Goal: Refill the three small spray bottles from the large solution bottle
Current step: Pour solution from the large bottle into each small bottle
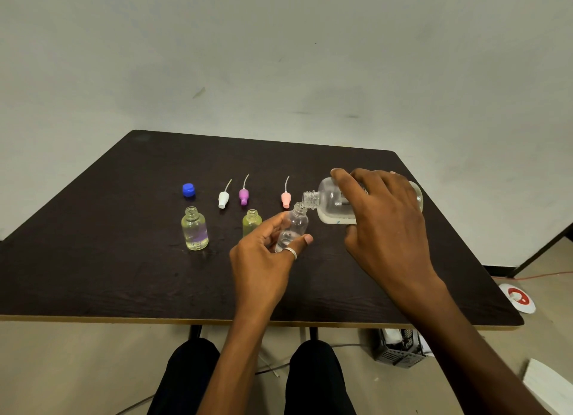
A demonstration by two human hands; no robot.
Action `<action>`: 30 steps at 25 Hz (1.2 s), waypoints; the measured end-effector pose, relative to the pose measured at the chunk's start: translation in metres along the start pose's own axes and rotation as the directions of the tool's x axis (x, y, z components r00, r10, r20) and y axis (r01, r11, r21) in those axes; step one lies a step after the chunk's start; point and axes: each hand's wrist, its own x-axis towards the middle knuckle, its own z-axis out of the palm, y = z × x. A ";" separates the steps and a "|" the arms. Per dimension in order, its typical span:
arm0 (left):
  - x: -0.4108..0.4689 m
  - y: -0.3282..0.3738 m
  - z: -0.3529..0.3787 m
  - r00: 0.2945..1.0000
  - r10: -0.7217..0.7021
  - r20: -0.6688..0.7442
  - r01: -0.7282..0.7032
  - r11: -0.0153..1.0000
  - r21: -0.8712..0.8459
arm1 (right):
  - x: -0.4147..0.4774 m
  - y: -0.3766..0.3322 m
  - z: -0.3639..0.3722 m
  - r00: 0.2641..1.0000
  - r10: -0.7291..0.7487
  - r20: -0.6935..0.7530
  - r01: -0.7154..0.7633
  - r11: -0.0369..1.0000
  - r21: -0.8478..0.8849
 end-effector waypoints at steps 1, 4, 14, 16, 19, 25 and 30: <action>0.000 0.000 0.000 1.000 0.000 0.003 0.000 1.000 0.000 | 0.000 0.000 0.000 1.000 0.001 0.001 -0.001 1.000 0.001; 0.000 0.000 0.000 1.000 0.004 0.003 -0.004 1.000 0.006 | -0.001 -0.001 0.000 1.000 0.001 0.000 -0.001 1.000 0.001; -0.002 0.003 -0.001 1.000 0.007 -0.002 -0.007 1.000 0.000 | -0.001 0.000 0.001 1.000 -0.009 0.001 0.009 1.000 -0.010; -0.002 0.003 0.000 1.000 0.011 -0.002 -0.011 1.000 0.005 | -0.001 0.000 0.000 1.000 -0.010 0.003 0.010 1.000 -0.007; -0.002 0.002 0.000 1.000 0.018 -0.008 -0.018 1.000 0.009 | -0.001 0.000 0.000 1.000 -0.010 0.000 0.010 1.000 -0.005; -0.002 0.003 -0.001 1.000 0.015 -0.007 -0.015 0.999 0.033 | -0.001 0.000 0.000 1.000 -0.008 0.006 0.008 1.000 -0.009; -0.001 0.000 -0.001 1.000 0.016 -0.005 -0.016 0.998 0.059 | -0.001 0.000 0.002 1.000 -0.012 -0.004 0.012 1.000 -0.004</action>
